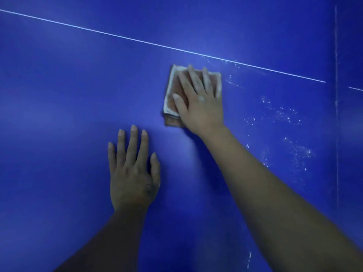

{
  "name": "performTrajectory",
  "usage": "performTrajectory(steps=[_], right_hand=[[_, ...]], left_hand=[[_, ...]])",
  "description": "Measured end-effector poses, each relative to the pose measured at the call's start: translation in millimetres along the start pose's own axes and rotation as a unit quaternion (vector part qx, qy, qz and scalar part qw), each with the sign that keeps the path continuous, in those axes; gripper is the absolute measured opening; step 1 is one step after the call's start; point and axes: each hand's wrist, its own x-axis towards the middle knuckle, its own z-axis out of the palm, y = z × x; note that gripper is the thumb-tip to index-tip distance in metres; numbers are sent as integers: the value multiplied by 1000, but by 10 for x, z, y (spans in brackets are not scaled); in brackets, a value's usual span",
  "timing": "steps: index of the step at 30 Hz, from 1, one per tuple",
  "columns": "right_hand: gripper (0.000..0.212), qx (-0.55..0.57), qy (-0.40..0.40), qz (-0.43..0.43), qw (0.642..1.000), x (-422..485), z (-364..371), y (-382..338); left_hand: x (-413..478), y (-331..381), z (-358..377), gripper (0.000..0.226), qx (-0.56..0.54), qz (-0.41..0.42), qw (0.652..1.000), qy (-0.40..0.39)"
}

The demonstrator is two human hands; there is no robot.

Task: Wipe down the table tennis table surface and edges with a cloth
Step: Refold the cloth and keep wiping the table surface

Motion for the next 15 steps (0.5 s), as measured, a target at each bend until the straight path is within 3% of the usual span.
performTrajectory(steps=[3, 6, 11, 15], right_hand=[[64, -9, -17, -52, 998, 455, -36, 109], [63, -21, -1, -28, 999, 570, -106, 534], [64, -17, 24, 65, 997, -82, -155, 1043], [63, -26, 30, 31, 999, -814, -109, 870]], left_hand=[[-10, -15, 33, 58, -2, 4, 1000, 7], [-10, -19, 48, 58, -5, 7, 1000, 8], [-6, -10, 45, 57, -5, 8, 1000, 12], [-5, -5, 25, 56, -7, 7, 1000, 13]])
